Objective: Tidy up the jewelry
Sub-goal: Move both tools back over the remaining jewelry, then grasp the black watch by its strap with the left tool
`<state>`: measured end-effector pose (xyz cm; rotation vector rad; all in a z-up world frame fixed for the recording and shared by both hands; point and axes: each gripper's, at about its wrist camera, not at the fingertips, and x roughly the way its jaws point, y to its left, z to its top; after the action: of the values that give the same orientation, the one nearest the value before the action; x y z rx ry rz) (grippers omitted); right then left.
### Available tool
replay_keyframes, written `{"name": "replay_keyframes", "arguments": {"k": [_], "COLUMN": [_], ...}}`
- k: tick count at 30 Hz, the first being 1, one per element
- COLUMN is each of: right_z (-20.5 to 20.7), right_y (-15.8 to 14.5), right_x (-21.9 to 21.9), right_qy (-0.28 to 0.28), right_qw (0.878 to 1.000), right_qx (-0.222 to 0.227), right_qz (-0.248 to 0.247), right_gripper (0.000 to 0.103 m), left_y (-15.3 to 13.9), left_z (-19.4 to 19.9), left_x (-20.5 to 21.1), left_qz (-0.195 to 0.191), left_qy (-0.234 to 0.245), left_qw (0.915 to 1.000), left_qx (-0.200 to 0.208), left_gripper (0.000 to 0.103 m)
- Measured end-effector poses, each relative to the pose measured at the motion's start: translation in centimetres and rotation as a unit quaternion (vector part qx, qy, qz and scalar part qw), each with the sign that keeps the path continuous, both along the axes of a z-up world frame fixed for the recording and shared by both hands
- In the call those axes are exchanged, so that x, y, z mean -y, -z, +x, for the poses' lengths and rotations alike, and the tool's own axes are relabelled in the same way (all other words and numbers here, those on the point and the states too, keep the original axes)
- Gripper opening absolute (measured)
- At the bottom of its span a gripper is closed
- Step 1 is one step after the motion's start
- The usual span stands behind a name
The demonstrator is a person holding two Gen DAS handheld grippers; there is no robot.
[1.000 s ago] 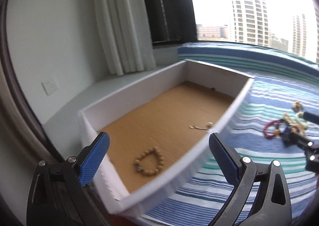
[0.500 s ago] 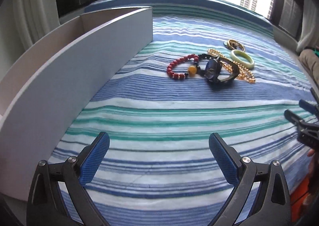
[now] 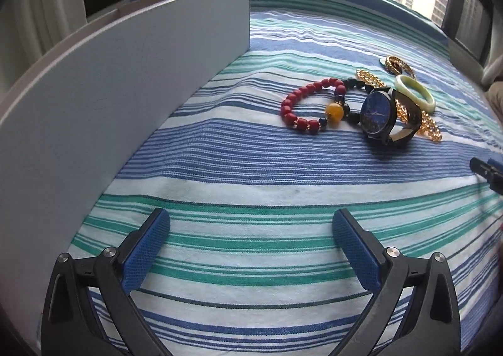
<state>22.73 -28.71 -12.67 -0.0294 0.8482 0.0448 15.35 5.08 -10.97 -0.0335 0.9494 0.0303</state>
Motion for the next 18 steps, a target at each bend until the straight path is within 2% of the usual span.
{"name": "replay_keyframes", "arguments": {"k": [12, 18], "right_z": [0.08, 0.03], "right_y": [-0.19, -0.22], "right_x": [0.43, 0.35], "right_qy": [0.006, 0.006], "right_qw": [1.0, 1.0], "right_qx": [-0.006, -0.006], "right_qz": [0.015, 0.015], "right_gripper": [0.087, 0.088], "left_y": [0.1, -0.05], "left_z": [-0.34, -0.09], "left_x": [0.13, 0.01], "left_qz": [0.004, 0.0], "left_qy": [-0.018, 0.003], "left_qw": [0.9998, 0.9998], "left_qx": [-0.002, -0.022], "left_gripper": [0.103, 0.103]}}
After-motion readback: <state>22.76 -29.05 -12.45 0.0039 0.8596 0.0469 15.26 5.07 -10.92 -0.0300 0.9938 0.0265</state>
